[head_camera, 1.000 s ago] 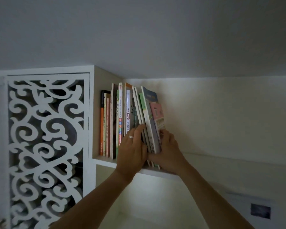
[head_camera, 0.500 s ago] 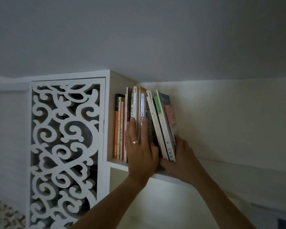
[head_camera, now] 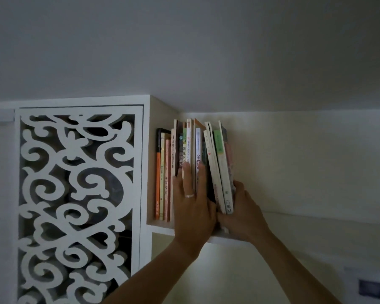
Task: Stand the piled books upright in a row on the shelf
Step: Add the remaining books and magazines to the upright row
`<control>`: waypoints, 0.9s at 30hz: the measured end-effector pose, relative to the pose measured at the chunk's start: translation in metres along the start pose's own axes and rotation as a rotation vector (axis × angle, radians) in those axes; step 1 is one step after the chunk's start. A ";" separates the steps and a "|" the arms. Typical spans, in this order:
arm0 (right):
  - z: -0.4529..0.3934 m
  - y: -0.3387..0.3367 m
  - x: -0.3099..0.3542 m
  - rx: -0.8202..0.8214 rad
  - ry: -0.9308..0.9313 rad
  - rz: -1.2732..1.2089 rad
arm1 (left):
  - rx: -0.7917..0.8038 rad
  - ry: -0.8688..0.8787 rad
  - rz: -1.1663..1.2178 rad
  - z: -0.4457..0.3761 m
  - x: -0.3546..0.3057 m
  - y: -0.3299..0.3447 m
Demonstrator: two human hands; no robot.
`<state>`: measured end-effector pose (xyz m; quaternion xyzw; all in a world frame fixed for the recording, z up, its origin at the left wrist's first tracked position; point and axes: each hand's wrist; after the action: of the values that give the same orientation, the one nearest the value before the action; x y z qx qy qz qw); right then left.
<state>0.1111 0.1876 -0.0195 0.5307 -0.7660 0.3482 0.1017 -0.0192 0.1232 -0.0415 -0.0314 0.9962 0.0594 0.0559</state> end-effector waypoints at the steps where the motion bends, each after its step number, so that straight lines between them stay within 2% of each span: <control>1: 0.000 0.005 0.004 0.001 0.011 -0.030 | -0.006 0.025 -0.002 -0.002 0.008 -0.001; 4: 0.000 0.017 0.008 -0.004 0.019 -0.092 | -0.027 0.101 -0.009 -0.007 0.025 -0.003; 8: 0.003 0.012 0.002 0.048 -0.029 -0.162 | -0.008 0.092 0.038 -0.003 0.022 -0.004; 14: 0.015 -0.013 0.014 0.143 0.001 -0.347 | -0.013 0.045 0.173 -0.004 0.021 -0.011; 19: 0.014 -0.016 0.017 0.139 0.027 -0.380 | 0.037 0.009 0.265 -0.007 0.021 -0.015; 27: 0.014 -0.019 0.018 0.174 -0.016 -0.349 | -0.012 -0.076 0.332 -0.006 0.013 -0.018</control>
<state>0.1233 0.1618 -0.0127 0.6651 -0.6299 0.3862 0.1083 -0.0314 0.1037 -0.0394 0.1353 0.9845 0.0747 0.0826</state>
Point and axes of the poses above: each hand's wrist, its own z-axis away from the middle knuckle, its own y-axis out of the palm, x = y × z, and after that the axes turned 15 degrees about -x, right-handed
